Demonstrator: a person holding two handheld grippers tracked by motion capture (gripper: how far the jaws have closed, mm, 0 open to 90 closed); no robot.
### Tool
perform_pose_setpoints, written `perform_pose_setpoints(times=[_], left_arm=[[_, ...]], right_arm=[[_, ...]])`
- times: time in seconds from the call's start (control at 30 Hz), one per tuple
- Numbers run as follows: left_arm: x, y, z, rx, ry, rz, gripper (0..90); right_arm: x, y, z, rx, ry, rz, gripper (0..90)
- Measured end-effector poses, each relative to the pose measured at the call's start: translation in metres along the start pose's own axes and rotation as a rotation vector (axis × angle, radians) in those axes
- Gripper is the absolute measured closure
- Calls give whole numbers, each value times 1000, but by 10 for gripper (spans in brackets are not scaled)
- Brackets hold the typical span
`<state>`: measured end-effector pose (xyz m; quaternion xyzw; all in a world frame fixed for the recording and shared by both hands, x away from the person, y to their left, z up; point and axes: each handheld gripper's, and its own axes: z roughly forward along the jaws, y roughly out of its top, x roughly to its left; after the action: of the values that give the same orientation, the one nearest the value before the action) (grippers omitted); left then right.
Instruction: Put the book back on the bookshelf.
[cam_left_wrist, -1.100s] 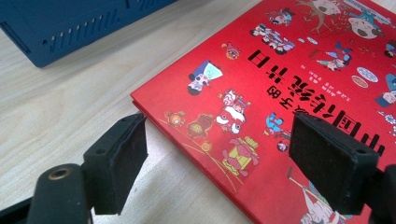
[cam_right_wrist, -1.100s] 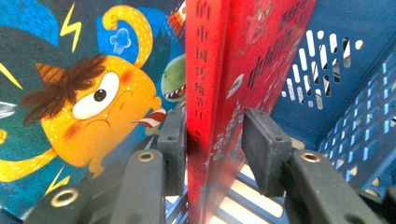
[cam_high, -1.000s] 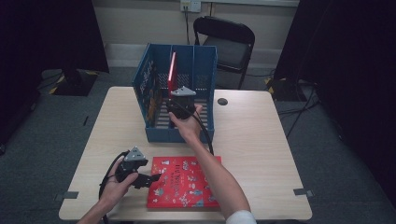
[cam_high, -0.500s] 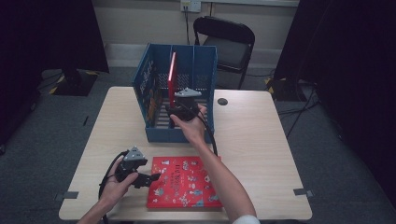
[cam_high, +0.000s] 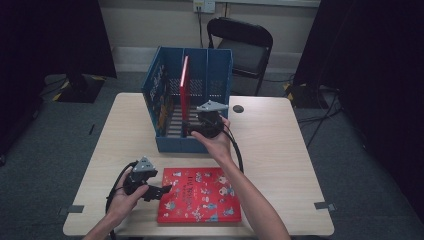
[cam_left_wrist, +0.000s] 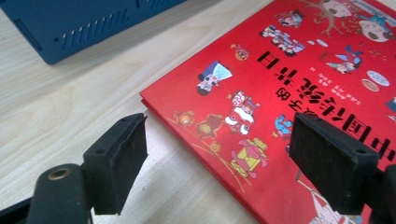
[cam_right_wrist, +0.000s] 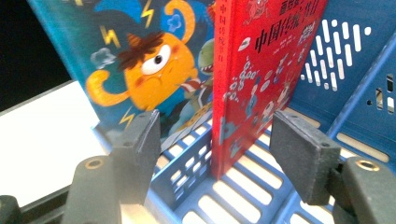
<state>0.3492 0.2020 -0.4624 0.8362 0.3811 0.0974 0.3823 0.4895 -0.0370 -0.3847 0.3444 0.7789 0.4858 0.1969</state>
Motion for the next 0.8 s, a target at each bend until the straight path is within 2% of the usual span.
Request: perform_pose_setpoints(times=[0.07,0.13,0.3,0.43,0.6,0.67,0.73,0.8], left_arm=[[0,0,0,-6,5,6,191],[0,0,-1,-11,9,1,179],[1,0,-2,-24,24,-5,167],[2,0,-3,-23,32,-11,167],[2,-1,-5,-37,44,-16,165],[3,-1,-5,-40,37,-12,178],[2,-1,-5,-55,36,-21,194],[2,-1,-5,-60,35,-22,194]], right_arm=[[0,-2,-12,-25,-3,-12,367],[-3,-5,-21,-37,17,5,370],[-6,-16,-43,-18,13,-23,377],[-8,-26,-62,-17,27,-21,380],[-4,-44,-83,15,40,-35,388],[-2,-51,-92,7,39,-35,427],[1,-59,-100,8,42,-44,426],[1,-69,-107,31,50,-44,424]])
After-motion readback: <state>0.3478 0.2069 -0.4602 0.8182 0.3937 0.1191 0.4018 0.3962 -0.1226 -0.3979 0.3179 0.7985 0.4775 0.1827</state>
